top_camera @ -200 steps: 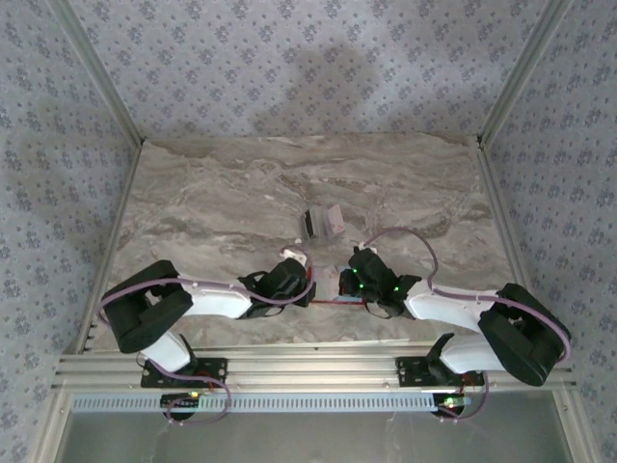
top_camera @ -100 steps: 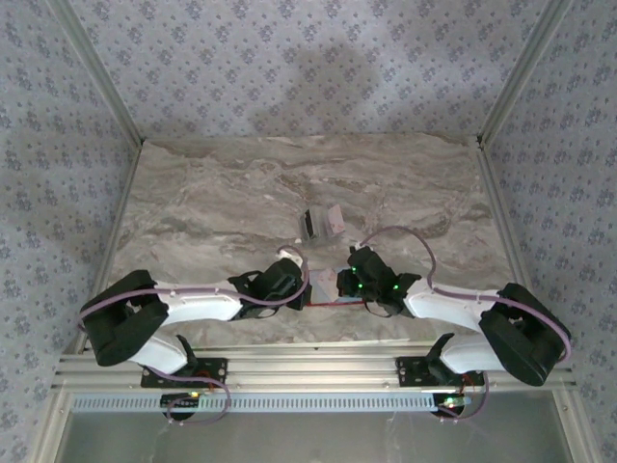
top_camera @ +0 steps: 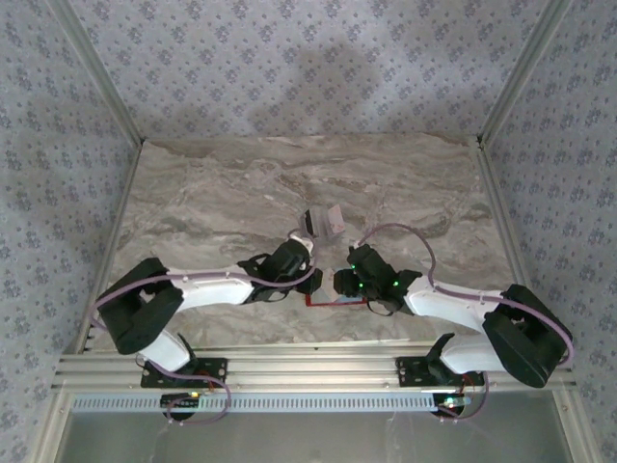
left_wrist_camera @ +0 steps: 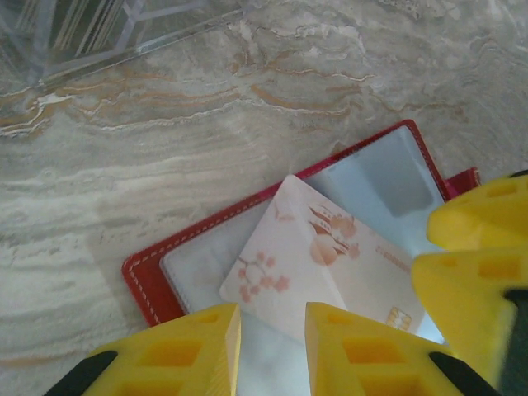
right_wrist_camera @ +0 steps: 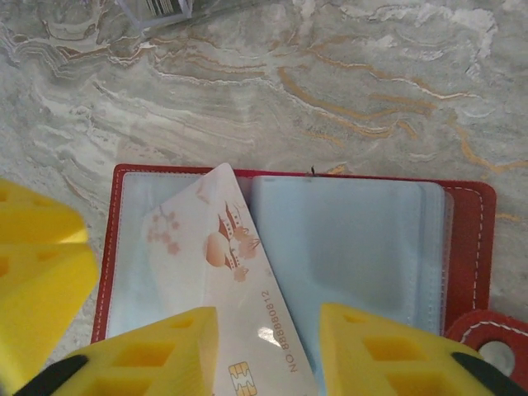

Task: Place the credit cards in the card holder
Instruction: Insert the credit card into the card slot.

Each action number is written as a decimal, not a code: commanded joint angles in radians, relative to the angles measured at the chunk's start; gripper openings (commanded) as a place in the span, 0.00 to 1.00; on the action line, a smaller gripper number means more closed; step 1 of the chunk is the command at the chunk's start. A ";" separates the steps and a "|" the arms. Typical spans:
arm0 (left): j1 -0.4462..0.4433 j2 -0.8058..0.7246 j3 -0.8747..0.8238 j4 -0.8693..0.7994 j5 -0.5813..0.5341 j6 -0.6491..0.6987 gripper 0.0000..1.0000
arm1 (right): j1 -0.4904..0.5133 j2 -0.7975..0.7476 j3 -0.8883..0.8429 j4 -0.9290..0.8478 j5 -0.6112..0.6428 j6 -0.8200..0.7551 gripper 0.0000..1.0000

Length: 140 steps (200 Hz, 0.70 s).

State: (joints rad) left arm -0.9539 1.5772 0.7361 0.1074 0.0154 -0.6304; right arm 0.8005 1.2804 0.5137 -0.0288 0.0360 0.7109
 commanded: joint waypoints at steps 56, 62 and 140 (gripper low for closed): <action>0.014 0.103 -0.008 0.028 0.022 0.009 0.25 | -0.049 0.043 0.038 -0.006 -0.071 -0.069 0.48; 0.014 0.105 -0.013 0.028 0.018 0.008 0.25 | -0.050 0.053 0.043 -0.006 -0.076 -0.072 0.48; 0.014 0.139 -0.100 0.088 -0.006 -0.023 0.24 | -0.066 0.104 0.068 0.014 -0.176 -0.119 0.46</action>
State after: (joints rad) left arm -0.9424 1.6592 0.6807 0.2459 0.0288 -0.6373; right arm 0.7387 1.3697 0.5545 -0.0265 -0.0765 0.6338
